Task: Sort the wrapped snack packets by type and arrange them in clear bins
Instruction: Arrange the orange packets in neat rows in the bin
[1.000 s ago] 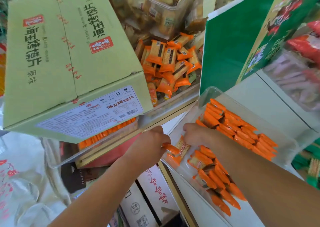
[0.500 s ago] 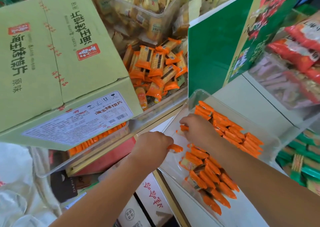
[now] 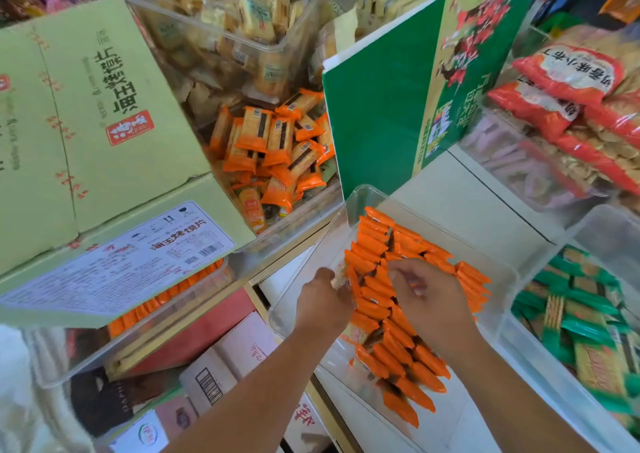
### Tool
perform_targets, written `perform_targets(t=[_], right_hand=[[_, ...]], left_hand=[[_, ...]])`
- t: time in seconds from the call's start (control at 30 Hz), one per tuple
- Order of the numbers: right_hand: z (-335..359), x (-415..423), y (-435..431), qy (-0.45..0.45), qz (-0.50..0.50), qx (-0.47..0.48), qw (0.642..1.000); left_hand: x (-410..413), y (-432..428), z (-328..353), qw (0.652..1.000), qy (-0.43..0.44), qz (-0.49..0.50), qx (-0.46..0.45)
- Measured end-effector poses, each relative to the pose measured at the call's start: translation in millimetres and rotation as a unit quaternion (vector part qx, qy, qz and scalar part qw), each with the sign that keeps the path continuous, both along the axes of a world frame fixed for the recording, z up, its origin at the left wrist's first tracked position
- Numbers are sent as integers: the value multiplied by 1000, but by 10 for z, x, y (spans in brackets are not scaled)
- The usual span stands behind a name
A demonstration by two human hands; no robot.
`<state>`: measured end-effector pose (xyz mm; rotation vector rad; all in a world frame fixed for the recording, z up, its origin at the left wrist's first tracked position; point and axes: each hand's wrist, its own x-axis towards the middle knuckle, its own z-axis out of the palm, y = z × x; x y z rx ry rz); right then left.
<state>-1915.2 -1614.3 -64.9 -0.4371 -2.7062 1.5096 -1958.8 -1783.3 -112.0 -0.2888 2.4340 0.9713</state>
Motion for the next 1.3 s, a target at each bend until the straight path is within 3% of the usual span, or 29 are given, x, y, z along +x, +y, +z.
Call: perform_targets(t=[0.13,0.27,0.47,0.73,0.9,1.03,1.13,1.3], right_hand=[[-7,149,-27,-20,-5,-21,1000],[-16,209,-43,-39,-8,-13,999],[79,388,25,-50,-28,14,998],[245,1079,44,-91,-132,-8,987],[232,1310,-39,-113,-138,-19,984],[165,1351,-127,-130,-120,3,984],[119,1363,-152,-129,-124,-14,984],[64,1399,-136,-152,-87,42,984]], left_hand=[[-35,50,-27,988,-98,78,93],[-142,88,-52,986,-87,115,87],[-244,177,-34,994,-68,70,46],[-181,43,146,997,-62,8,44],[-50,-165,350,995,20,-94,-4],[181,-331,389,961,114,-250,-1],[379,-312,357,909,100,-401,52],[435,-107,331,829,125,-544,-42]])
